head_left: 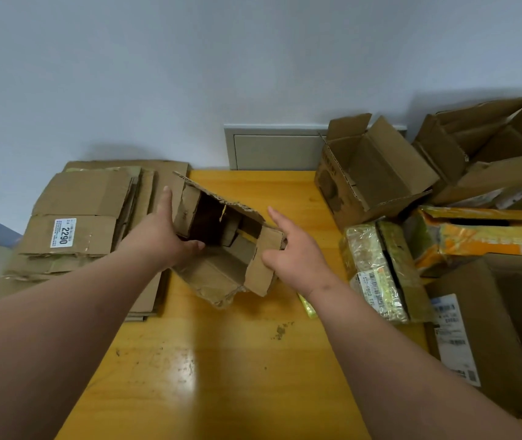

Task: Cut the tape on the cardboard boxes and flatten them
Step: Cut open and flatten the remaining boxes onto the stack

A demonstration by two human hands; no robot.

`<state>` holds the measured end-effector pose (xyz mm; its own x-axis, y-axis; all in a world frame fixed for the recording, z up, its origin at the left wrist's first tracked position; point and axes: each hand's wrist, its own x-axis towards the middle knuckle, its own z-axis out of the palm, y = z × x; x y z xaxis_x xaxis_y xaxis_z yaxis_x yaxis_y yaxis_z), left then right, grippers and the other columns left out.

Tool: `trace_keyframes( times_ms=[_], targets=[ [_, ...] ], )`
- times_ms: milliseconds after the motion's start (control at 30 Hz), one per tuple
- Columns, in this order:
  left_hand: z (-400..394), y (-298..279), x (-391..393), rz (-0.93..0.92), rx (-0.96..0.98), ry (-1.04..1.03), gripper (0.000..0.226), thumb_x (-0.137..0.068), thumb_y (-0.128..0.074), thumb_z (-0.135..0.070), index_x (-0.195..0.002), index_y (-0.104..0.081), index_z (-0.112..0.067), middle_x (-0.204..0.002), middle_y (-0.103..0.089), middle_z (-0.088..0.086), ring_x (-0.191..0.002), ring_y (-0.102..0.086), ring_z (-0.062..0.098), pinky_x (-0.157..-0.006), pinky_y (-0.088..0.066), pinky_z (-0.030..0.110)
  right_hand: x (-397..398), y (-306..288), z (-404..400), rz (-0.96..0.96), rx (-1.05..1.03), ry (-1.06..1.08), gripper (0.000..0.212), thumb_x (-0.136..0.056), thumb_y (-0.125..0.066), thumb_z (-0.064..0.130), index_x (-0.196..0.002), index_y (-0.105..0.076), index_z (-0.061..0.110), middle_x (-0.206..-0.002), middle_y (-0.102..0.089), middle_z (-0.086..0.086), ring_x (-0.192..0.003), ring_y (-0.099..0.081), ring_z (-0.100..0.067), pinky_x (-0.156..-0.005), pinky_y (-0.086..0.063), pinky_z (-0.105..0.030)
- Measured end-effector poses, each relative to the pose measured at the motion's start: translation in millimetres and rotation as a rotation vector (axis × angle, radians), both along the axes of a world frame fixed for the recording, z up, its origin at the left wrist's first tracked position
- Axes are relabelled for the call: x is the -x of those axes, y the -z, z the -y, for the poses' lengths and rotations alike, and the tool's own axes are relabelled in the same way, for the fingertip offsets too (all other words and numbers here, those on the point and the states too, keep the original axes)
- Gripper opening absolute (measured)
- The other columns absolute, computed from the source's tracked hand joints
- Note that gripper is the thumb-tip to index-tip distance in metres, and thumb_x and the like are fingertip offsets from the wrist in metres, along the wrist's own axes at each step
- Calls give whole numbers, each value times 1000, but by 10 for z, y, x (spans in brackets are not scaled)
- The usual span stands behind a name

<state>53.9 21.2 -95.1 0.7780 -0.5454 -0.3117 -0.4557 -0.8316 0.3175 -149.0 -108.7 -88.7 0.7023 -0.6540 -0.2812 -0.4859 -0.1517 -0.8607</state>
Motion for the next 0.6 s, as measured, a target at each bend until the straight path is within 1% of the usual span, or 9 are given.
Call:
trace_keyframes(
  times_ms=[67,133,200,267,333,400,500,567,600],
  targets=[
    [-18,36,-25,46,-61,33,126,-71,-82,-54,-151,15,-42,-128,-62,13,-66,-54,12,-49,-49,27,-14,30,-16,-14,-37,15,75,-82,-60,11,-147,-40,42,-129,-54,-2,-69,-37,-3,-66,-40,-23],
    [-15,48,-52,58,-100,36,114,-76,-75,-57,-152,8,-40,-113,-65,10,-69,-57,16,-55,-55,33,-5,48,-41,-21,-49,21,68,-81,-60,10,-141,-49,40,-121,-51,3,-66,-46,-4,-54,-38,-18],
    [5,55,-64,64,-111,23,95,-83,-69,-54,-153,-7,-36,-86,-58,1,-65,-56,16,-55,-55,34,-5,74,-64,-5,-70,46,59,-81,-63,11,-133,-55,38,-126,-51,4,-88,-55,-9,-58,-42,-20],
    [27,84,-68,48,-62,27,77,-92,-61,-43,-153,-15,-31,-75,-50,-4,-64,-56,16,-50,-49,30,-24,95,-68,13,-78,76,54,-80,-67,16,-129,-57,38,-127,-50,3,-100,-51,-6,-65,-42,-19],
    [42,91,-76,-11,43,4,55,-99,-48,-31,-150,-29,-24,-81,-55,-1,-69,-58,18,-55,-50,31,-42,89,-57,17,-75,79,55,-81,-69,22,-132,-54,38,-129,-44,6,-102,-45,-5,-64,-36,-15],
    [30,67,-106,-131,187,-108,39,-104,-39,-29,-140,-45,-17,-94,-61,7,-82,-62,24,-71,-56,40,-36,78,-28,27,-101,101,58,-83,-66,21,-136,-51,36,-133,-39,7,-104,-41,-8,-65,-31,-14],
    [-4,-39,-174,-363,414,-381,42,-105,-36,-41,-133,-53,-14,-118,-62,14,-107,-59,32,-96,-49,51,-2,73,-18,53,-106,136,62,-84,-62,9,-140,-49,32,-144,-36,7,-112,-38,-8,-70,-34,-14],
    [0,-112,-204,-429,477,-445,41,-104,-36,-44,-124,-58,-16,-116,-63,14,-106,-59,32,-100,-46,51,2,76,-75,37,-42,104,68,-85,-59,8,-144,-43,37,-145,-36,10,-114,-44,-7,-78,-44,-20],
    [11,-147,-208,-444,493,-449,40,-103,-37,-45,-120,-59,-17,-115,-63,13,-106,-58,31,-101,-45,50,4,87,-119,24,-3,75,72,-84,-59,8,-145,-40,43,-142,-37,13,-108,-51,-8,-75,-49,-23]
  ],
)
